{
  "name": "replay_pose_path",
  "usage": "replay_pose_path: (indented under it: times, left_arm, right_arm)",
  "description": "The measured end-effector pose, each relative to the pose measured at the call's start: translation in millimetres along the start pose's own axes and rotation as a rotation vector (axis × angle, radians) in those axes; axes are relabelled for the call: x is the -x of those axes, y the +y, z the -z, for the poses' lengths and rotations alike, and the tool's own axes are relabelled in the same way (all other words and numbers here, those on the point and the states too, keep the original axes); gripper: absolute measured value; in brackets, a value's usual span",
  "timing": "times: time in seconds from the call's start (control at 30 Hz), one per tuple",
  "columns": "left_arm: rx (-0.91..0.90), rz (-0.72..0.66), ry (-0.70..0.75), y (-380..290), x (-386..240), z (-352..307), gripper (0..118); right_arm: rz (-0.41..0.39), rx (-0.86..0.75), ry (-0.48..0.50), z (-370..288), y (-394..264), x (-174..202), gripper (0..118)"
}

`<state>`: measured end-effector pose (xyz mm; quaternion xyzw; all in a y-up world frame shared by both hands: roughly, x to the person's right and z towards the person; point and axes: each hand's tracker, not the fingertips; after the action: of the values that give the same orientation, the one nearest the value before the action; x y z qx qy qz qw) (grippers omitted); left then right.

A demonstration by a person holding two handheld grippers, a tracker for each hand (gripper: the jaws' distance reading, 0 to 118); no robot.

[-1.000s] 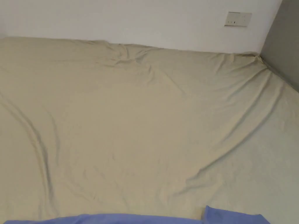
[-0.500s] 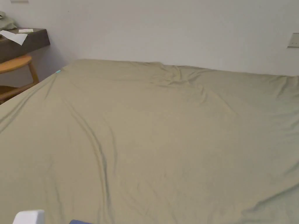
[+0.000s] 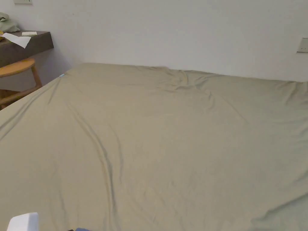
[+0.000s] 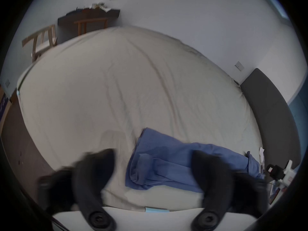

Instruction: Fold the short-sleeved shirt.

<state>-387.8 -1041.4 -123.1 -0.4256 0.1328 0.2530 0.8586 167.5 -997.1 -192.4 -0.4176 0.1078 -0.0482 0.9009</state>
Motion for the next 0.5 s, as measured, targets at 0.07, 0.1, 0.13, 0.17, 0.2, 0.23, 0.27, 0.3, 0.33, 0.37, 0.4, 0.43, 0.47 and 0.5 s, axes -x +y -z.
replay_pose_path:
  times: [0.07,0.1,0.13,0.17,0.2,0.23,0.27,0.3,0.33,0.37,0.4,0.43,0.47,0.5]
  left_arm:
    - [0.032,-0.033,-0.071,4,15,11,110]
    - [0.027,-0.059,-0.118,6,20,15,106]
    - [0.045,-0.084,-0.145,7,23,20,105]
    - [0.076,-0.122,-0.147,8,27,30,105]
    - [0.095,-0.142,-0.166,8,31,39,105]
    - [0.124,-0.168,-0.177,7,33,49,104]
    - [0.172,-0.185,-0.186,4,33,58,103]
    - [0.192,-0.174,-0.183,-2,27,62,105]
    - [0.092,-0.091,-0.180,-4,17,52,105]
    - [0.096,-0.030,-0.224,-7,8,49,100]
    - [0.142,-0.011,-0.260,-4,19,58,96]
    - [0.137,0.013,-0.216,-7,12,60,96]
    - [0.111,0.060,-0.164,-10,4,60,93]
    - [0.126,0.093,-0.149,-10,1,61,85]
  right_arm:
    - [-0.015,0.017,-0.010,-1,2,1,2]
    - [-0.021,0.016,-0.019,-2,3,2,2]
    - [-0.025,0.015,-0.027,-2,5,3,2]
    - [-0.027,0.014,-0.031,-2,8,5,2]
    - [-0.028,0.010,-0.033,-3,10,6,2]
    - [-0.027,0.005,-0.032,-3,12,8,2]
    - [-0.024,0.001,-0.024,-3,15,11,2]
    - [-0.021,-0.001,-0.016,-4,17,13,2]
    - [-0.020,-0.005,-0.006,-4,18,16,2]
    - [-0.018,-0.008,0.009,-4,19,19,2]
    - [-0.015,-0.007,0.027,-3,20,21,2]
    - [-0.011,-0.002,0.046,-2,21,22,2]
    - [-0.008,0.009,0.070,1,22,24,2]
    - [-0.007,0.011,0.081,3,23,26,2]
